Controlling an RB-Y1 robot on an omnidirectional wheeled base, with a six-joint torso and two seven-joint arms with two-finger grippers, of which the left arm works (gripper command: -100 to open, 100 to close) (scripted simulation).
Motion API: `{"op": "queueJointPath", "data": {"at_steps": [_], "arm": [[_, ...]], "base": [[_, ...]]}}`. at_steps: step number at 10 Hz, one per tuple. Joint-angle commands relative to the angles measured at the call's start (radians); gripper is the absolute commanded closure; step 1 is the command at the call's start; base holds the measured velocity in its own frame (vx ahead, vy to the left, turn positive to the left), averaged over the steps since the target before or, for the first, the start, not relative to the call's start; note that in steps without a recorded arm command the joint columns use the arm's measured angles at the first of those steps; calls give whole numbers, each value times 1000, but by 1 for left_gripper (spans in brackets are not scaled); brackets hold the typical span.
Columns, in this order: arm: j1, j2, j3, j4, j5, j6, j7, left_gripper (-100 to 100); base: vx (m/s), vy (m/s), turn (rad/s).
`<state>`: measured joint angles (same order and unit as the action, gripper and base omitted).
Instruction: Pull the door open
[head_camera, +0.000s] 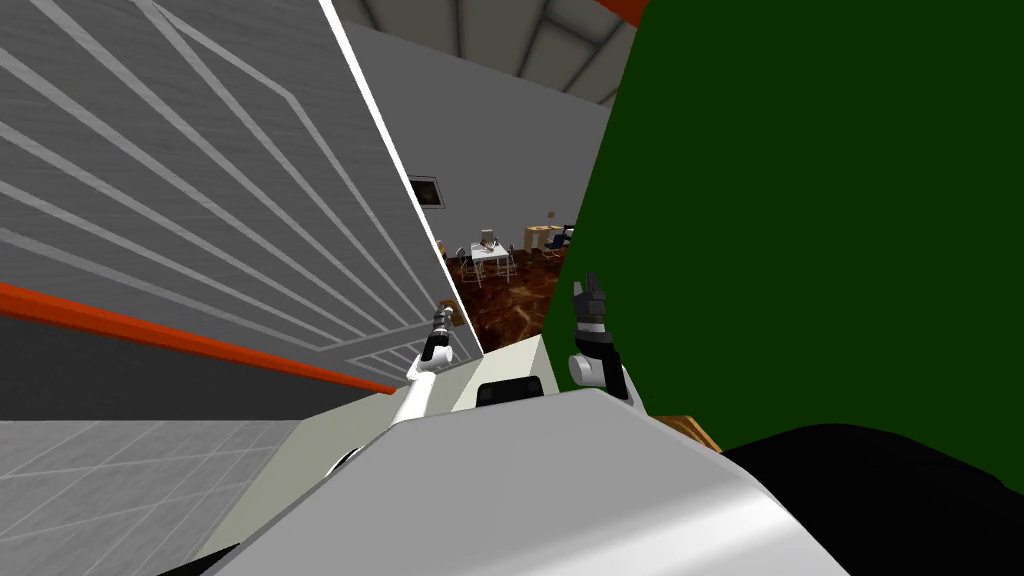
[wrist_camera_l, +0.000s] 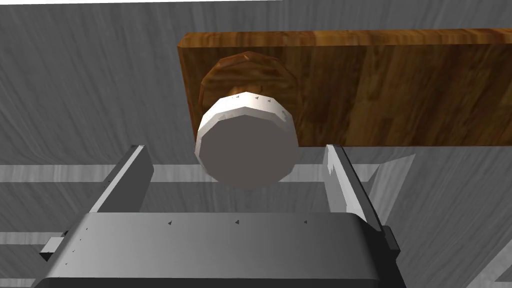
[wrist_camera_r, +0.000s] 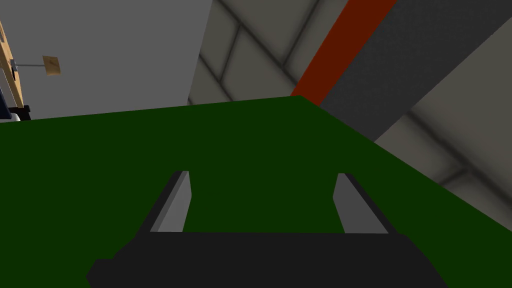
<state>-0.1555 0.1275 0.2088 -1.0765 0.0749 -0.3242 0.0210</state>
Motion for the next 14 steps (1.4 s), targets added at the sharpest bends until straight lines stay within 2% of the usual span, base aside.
{"op": "queueJointPath", "data": {"at_steps": [1,2,7,11,14], "arm": [[0,0,0,0,0,0,0,-100],[0,0,0,0,0,0,0,100],[0,0,0,0,0,0,0,100],[7,48,-32,15,9,-12,46,100],[11,85,-55,25,16,-22,81,100]], "base": [[82,-12,-7],[-11,2,9],[-15,2,-3],[-171,105,-234],[-197,-19,-135]]}}
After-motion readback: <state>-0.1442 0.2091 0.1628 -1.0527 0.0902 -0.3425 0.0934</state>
